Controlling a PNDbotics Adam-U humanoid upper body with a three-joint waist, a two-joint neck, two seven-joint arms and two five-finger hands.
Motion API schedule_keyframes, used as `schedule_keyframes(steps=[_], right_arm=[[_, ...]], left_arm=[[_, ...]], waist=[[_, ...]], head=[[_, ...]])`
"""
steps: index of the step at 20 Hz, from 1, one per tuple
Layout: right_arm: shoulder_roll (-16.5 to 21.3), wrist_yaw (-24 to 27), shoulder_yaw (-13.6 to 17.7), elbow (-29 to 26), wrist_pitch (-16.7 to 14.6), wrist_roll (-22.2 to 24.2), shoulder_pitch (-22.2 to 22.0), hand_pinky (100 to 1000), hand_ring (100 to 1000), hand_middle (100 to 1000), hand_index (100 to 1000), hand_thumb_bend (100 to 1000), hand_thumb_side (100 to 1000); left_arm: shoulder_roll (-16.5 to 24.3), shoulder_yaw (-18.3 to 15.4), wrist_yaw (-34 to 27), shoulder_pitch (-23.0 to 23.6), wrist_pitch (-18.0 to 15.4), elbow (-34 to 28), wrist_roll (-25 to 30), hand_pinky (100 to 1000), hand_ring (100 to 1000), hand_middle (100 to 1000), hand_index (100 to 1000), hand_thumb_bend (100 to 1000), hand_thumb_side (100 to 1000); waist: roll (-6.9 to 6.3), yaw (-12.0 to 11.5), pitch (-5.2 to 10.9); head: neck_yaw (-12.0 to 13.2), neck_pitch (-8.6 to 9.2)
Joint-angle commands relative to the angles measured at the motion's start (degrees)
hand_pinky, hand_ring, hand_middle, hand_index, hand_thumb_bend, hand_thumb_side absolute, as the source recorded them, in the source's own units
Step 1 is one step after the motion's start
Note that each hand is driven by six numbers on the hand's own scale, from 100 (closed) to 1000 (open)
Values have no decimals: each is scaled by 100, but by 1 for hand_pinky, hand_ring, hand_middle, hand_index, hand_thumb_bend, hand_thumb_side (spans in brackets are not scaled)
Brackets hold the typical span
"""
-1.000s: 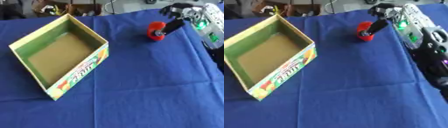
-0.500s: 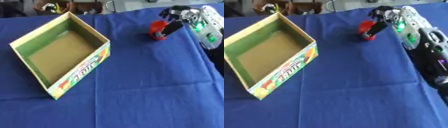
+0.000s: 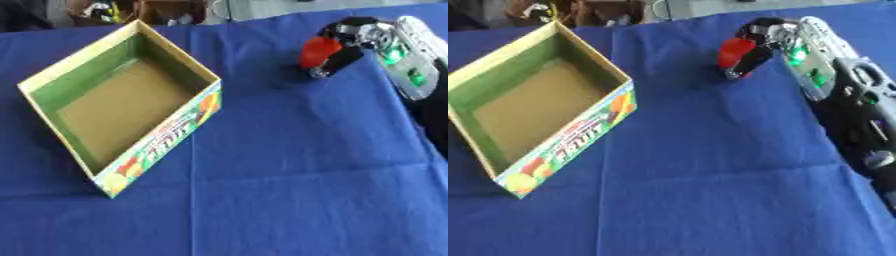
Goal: Pick up objects on the table and place them in the box.
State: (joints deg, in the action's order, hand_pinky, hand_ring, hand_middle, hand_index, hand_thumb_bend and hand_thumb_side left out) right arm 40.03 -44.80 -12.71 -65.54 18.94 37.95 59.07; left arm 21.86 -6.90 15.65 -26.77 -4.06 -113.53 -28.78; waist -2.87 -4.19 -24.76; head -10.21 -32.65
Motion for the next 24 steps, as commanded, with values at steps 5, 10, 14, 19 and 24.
schedule_keyframes(steps=[5, 10, 14, 19, 24], right_arm=[[60, 24, 63, 88, 0, -182, 159, 492, 698, 836, 918, 363, 329], [46, 137, 61, 104, 22, -394, 143, 430, 658, 786, 858, 345, 280], [41, 210, 42, 105, 33, -626, 134, 385, 638, 734, 805, 327, 222], [34, 280, 48, 93, 82, -927, 139, 345, 624, 694, 745, 216, 145], [19, 476, 63, 74, 144, -1150, 142, 326, 617, 666, 708, 100, 131]], left_arm=[[64, -4, -10, -104, -18, -106, -8, 644, 875, 827, 848, 100, 993], [53, -5, -12, -119, -21, -106, -24, 644, 875, 824, 842, 100, 993], [52, -2, -13, -129, -23, -106, -25, 644, 875, 822, 837, 100, 992], [53, 3, -19, -136, -27, -106, -19, 644, 875, 816, 832, 100, 992], [51, 4, -26, -136, -29, -106, -24, 645, 875, 813, 829, 100, 994]], waist=[[3, -24, 90], [9, -36, 68], [6, -36, 59], [8, -26, 66], [11, -22, 86]], head=[[-16, 17], [-19, 32], [-25, 21], [-32, 3], [-40, -3]])
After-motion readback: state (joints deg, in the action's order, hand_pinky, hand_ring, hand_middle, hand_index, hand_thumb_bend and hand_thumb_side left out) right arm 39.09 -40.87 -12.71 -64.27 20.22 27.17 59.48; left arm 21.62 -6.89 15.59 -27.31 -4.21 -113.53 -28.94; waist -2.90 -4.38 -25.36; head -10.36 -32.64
